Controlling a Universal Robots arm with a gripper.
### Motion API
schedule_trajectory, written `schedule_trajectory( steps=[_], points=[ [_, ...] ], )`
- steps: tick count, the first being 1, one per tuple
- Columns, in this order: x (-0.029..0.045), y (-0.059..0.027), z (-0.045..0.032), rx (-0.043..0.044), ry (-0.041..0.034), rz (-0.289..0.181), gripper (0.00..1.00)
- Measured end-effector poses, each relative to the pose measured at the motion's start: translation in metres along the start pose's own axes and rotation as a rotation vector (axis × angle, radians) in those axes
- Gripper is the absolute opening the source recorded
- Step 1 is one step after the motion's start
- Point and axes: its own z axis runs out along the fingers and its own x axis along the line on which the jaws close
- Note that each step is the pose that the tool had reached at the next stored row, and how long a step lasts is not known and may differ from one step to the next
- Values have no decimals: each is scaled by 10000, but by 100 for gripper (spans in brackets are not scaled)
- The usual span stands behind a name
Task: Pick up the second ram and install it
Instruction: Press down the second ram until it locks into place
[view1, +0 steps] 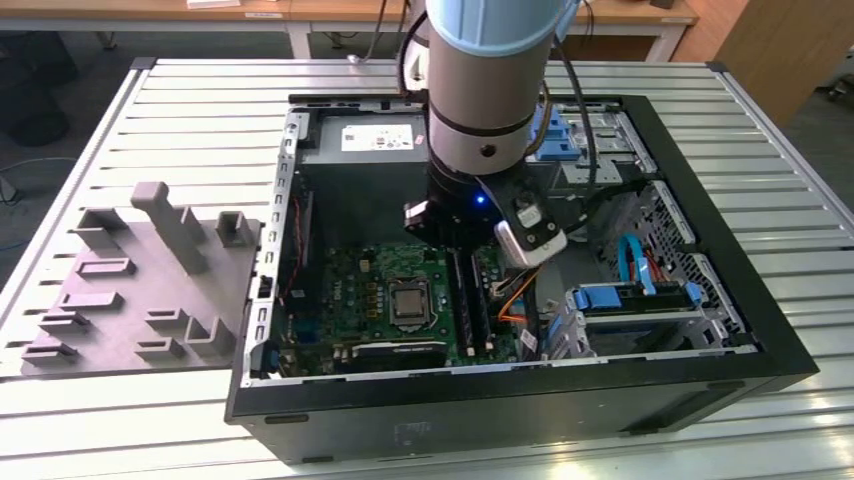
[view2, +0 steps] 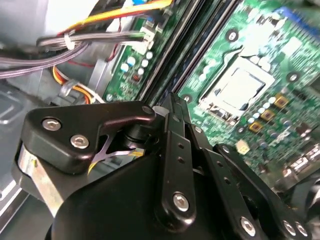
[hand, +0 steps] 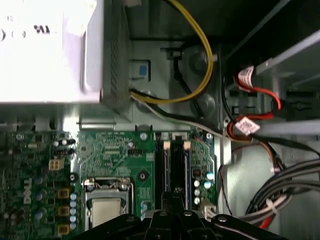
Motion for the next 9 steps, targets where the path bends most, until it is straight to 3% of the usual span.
schedule_trajectory(
  steps=[9],
  points=[
    [-9,-299,-22,0,0,3,11]
  ],
)
